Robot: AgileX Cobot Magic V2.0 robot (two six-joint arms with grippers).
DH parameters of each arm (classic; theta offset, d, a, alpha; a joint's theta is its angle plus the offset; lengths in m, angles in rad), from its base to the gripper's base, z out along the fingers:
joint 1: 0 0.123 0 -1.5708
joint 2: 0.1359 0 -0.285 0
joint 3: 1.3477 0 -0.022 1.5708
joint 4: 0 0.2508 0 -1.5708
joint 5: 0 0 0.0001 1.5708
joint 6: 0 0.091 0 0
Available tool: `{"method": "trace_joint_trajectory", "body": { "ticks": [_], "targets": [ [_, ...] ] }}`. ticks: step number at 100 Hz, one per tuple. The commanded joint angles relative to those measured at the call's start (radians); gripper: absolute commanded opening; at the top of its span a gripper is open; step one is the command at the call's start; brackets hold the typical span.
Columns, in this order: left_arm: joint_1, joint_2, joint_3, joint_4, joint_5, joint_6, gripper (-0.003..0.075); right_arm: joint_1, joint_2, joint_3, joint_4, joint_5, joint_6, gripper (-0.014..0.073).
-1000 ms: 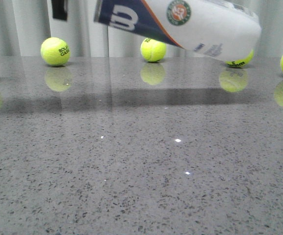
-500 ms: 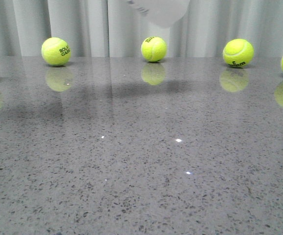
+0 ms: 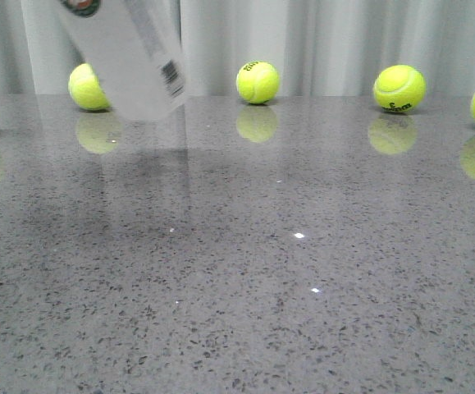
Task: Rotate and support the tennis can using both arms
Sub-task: 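Lift the can's open end with the left gripper, tilting it upward, then rotate the can upright with the left gripper and lower its base onto the table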
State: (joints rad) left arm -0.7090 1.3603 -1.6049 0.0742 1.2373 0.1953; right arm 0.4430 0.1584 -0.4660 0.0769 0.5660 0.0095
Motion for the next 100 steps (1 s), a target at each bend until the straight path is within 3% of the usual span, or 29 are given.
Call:
{"method": "trace_joint_trajectory", "body": {
  "ticks": [1,76,88,100],
  "targets": [
    [-0.012,-0.029,-0.035,0.021,0.002,-0.020,-0.0019,-0.004,0.010,-0.024,-0.010,-0.071,0.000,-0.0060],
    [-0.010,0.079,-0.035,-0.173,0.039,0.045,-0.0008,-0.004,0.010,-0.024,-0.010,-0.071,0.000,-0.0060],
    [-0.008,0.082,-0.037,-0.185,0.033,0.045,0.0086,-0.004,0.010,-0.024,-0.010,-0.071,0.000,-0.0060],
    [-0.008,0.089,-0.058,-0.185,-0.002,0.045,0.0268,-0.004,0.010,-0.024,-0.010,-0.071,0.000,-0.0060]
  ]
}}
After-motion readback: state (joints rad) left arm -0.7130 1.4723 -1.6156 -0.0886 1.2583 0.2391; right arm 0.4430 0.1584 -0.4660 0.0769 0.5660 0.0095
